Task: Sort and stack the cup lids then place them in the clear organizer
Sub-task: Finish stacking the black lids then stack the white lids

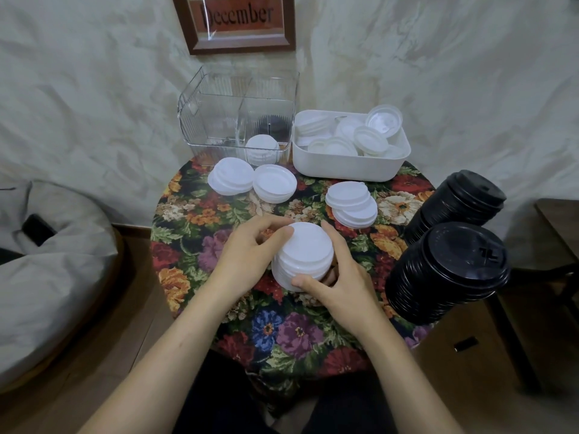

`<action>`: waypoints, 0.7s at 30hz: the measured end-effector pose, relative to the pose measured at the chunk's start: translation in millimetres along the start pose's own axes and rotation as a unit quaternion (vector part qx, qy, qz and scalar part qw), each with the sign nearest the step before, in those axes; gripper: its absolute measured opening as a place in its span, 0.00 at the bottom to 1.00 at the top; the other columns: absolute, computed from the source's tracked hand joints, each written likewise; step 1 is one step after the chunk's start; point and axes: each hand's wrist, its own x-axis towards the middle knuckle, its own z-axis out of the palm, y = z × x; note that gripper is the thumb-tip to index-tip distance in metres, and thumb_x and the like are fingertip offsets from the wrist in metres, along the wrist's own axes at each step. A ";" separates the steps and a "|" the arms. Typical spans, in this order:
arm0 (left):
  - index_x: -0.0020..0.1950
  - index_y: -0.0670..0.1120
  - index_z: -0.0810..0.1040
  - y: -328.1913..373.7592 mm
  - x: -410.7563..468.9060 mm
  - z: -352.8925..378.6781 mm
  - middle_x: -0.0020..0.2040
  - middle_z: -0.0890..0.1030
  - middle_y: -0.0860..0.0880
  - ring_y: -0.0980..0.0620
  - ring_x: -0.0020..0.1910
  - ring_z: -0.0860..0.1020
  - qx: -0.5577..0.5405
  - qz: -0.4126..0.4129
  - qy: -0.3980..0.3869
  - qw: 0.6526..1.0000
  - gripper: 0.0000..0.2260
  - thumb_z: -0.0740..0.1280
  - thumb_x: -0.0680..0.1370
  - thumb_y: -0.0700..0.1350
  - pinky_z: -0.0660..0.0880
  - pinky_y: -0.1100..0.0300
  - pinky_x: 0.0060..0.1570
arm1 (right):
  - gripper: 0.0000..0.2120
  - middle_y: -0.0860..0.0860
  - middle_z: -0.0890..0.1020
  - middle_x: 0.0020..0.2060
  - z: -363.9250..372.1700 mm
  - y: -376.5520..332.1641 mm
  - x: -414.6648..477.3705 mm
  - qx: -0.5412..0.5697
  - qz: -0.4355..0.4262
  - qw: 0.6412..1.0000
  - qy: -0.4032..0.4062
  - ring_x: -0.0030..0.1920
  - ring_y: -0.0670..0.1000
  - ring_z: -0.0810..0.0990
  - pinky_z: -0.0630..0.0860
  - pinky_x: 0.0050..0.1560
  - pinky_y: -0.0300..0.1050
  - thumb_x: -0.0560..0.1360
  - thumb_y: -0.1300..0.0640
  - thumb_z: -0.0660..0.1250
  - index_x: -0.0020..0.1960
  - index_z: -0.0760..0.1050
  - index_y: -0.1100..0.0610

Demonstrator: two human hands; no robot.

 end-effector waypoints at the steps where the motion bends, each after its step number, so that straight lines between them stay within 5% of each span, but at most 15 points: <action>1: 0.60 0.59 0.84 -0.2 -1.0 0.0 0.57 0.83 0.61 0.54 0.54 0.81 0.002 0.002 0.001 1.000 0.08 0.68 0.83 0.51 0.78 0.50 0.59 | 0.44 0.32 0.72 0.70 0.0 0.1 0.2 0.004 0.001 1.000 0.002 0.68 0.40 0.74 0.75 0.66 0.48 0.66 0.25 0.72 0.77 0.54 0.25; 5: 0.71 0.58 0.79 -2.0 -5.1 -0.1 0.66 0.81 0.62 0.64 0.64 0.78 -0.038 -0.009 -0.036 0.999 0.15 0.66 0.84 0.51 0.74 0.59 0.66 | 0.41 0.35 0.74 0.70 0.8 -0.6 1.2 -0.007 0.000 1.000 0.009 0.62 0.44 0.78 0.77 0.63 0.52 0.67 0.20 0.64 0.76 0.56 0.26; 8: 0.72 0.55 0.79 -4.5 -8.6 1.0 0.69 0.80 0.61 0.63 0.70 0.75 -0.074 -0.017 -0.058 0.995 0.15 0.64 0.85 0.49 0.71 0.58 0.72 | 0.40 0.37 0.73 0.72 1.3 -0.1 2.1 -0.007 0.002 1.000 0.005 0.67 0.45 0.76 0.77 0.65 0.53 0.68 0.22 0.66 0.76 0.56 0.26; 14: 0.70 0.53 0.80 -8.1 -13.3 1.5 0.66 0.82 0.58 0.58 0.67 0.78 -0.076 -0.002 -0.054 0.996 0.14 0.63 0.85 0.50 0.74 0.52 0.69 | 0.39 0.36 0.72 0.72 -0.5 5.9 4.9 0.019 -0.001 1.000 -0.013 0.71 0.44 0.73 0.77 0.67 0.55 0.70 0.30 0.72 0.77 0.59 0.29; 21: 0.67 0.55 0.81 -6.6 -17.6 5.1 0.61 0.84 0.61 0.61 0.62 0.80 -0.074 0.010 -0.013 0.997 0.12 0.65 0.85 0.50 0.78 0.59 0.62 | 0.41 0.33 0.68 0.75 -5.1 2.7 11.5 -0.003 -0.011 1.000 -0.017 0.74 0.41 0.69 0.73 0.72 0.53 0.71 0.31 0.72 0.79 0.58 0.30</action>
